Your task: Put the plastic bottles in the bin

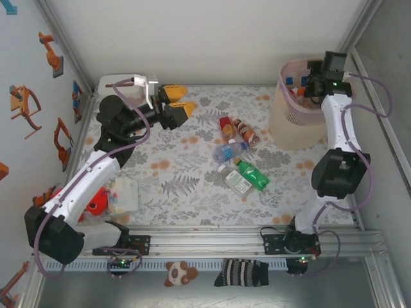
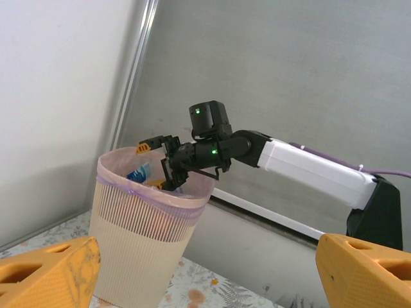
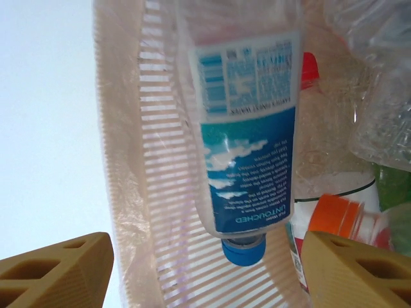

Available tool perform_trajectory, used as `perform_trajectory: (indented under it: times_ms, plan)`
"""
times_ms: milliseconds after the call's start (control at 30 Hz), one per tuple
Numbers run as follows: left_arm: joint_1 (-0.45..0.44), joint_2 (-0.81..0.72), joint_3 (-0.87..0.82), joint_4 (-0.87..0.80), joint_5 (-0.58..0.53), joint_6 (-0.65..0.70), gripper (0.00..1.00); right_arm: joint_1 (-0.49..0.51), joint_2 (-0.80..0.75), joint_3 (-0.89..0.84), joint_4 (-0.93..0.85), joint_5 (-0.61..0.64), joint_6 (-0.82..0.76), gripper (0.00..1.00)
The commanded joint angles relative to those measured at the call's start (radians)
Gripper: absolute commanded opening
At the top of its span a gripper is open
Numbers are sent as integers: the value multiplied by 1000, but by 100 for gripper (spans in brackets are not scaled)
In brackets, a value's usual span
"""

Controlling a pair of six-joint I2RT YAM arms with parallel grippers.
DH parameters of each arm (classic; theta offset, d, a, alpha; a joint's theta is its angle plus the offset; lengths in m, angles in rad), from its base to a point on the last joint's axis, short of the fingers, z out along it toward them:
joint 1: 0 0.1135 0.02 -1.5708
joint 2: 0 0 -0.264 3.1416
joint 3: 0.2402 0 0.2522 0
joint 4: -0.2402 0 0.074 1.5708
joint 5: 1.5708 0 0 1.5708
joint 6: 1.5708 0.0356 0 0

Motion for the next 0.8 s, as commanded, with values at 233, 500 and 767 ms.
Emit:
perform_trajectory:
  times_ms: [233,500,767]
  plan:
    - [4,-22,-18,41,-6,-16,86,-18,-136,35,-45,83,-190,75]
    - [4,-14,-17,48,-10,-20,86,-44,-28,166,0,-59,-474,76]
    - [3,-2,-13,50,-10,-30,86,-58,146,267,158,-265,-453,76]
